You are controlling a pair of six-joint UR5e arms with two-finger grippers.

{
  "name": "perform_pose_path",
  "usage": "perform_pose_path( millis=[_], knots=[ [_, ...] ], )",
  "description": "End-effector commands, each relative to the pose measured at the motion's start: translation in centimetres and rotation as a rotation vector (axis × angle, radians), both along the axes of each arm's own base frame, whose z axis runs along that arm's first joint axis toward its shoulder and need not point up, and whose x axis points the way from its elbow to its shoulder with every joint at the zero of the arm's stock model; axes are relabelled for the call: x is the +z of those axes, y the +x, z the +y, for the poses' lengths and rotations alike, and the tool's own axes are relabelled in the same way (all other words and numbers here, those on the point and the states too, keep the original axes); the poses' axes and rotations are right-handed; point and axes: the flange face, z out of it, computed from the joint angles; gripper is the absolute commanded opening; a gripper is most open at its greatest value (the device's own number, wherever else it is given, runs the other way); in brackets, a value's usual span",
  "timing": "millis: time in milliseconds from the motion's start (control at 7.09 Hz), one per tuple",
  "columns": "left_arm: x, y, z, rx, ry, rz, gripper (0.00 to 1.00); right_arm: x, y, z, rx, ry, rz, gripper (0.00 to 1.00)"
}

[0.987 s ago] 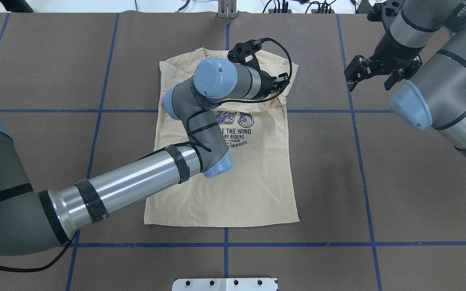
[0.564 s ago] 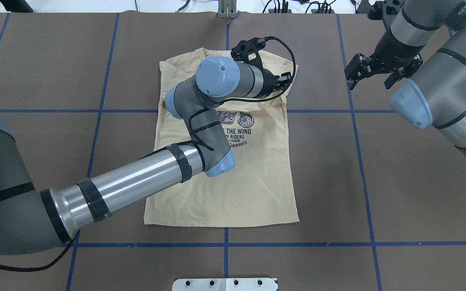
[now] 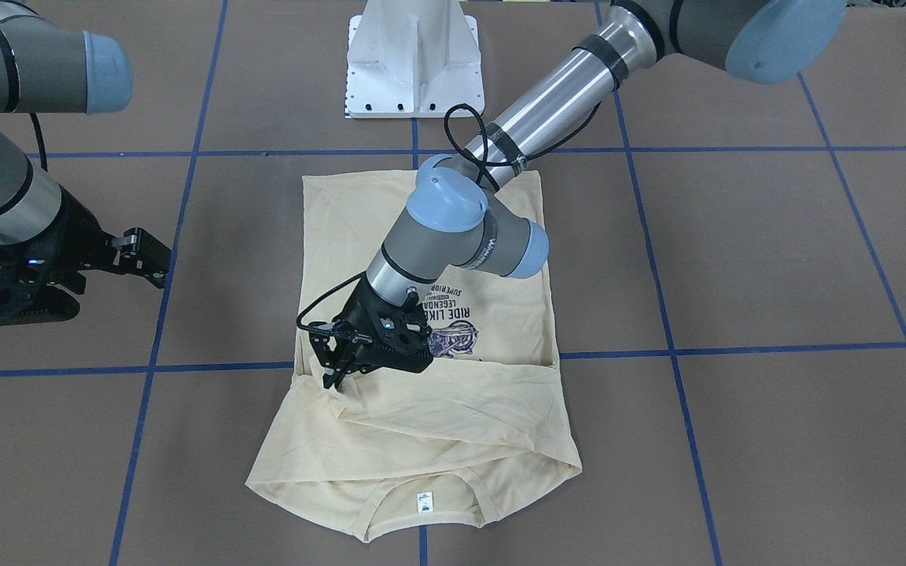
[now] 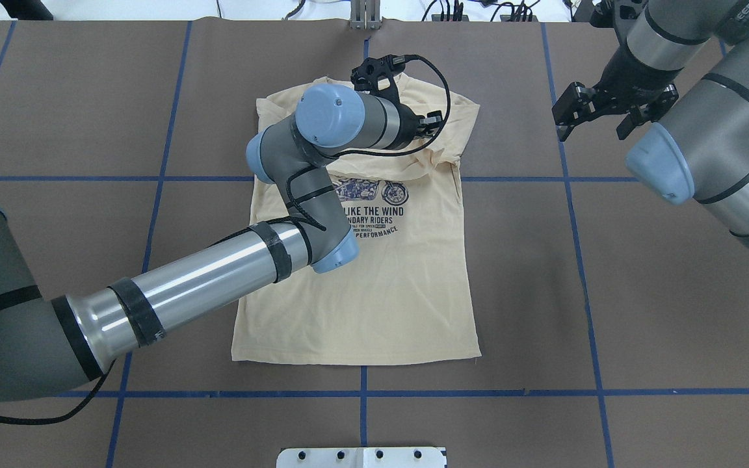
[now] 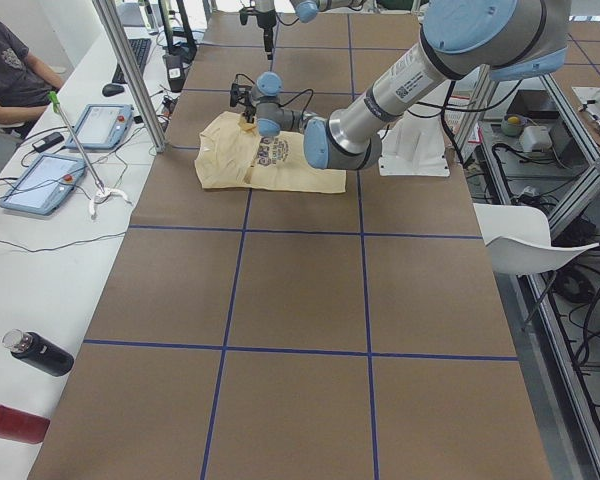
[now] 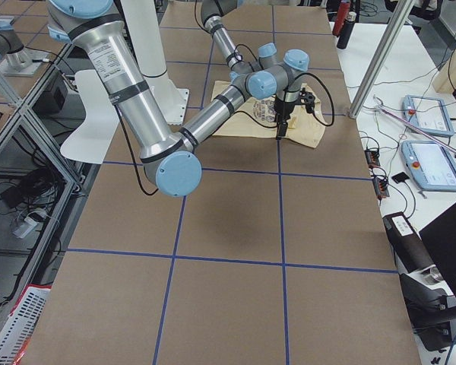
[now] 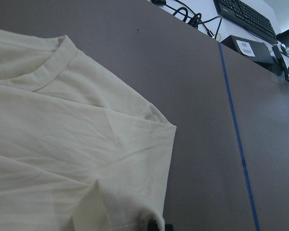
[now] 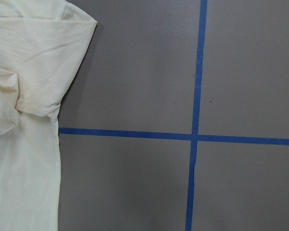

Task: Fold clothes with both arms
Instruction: 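Lower the sleeve onto the chest, open the left gripper and withdraw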

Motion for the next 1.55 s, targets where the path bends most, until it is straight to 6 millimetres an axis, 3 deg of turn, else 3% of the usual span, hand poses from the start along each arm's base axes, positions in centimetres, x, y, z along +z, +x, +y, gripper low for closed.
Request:
perform_pose_path(
  millis=[0, 423, 705, 987, 1128, 1269, 1410],
  knots=[
    [2.8, -1.4, -1.4, -0.001, 0.055, -0.064, 0.0, -0.2, 0.1, -0.1, 0.003, 0.002, -0.002, 1.0],
    [4.0, -3.1, -0.1, 0.022, 0.084, -0.045, 0.0, -1.0, 0.1, -0.3, 0.005, 0.009, -0.006, 1.0],
    [3.3, -3.5, 0.8, 0.05, 0.097, -0.02, 0.0, -1.0, 0.2, -0.4, 0.005, 0.01, -0.006, 1.0],
    [2.9, -2.6, 2.1, 0.08, 0.111, -0.016, 0.01, -1.0, 0.5, -0.5, 0.011, 0.009, -0.005, 1.0],
    [2.9, -2.6, 2.1, 0.082, 0.133, -0.026, 0.37, -1.0, 0.6, -0.6, 0.013, 0.009, -0.005, 1.0],
    [4.2, -2.4, 2.5, 0.089, 0.126, -0.038, 0.87, -0.8, 0.6, -0.6, 0.013, 0.008, -0.005, 1.0],
    [5.0, -2.8, 2.9, 0.089, 0.127, -0.038, 1.0, -0.9, 0.6, -0.6, 0.013, 0.01, -0.006, 1.0]
  ],
)
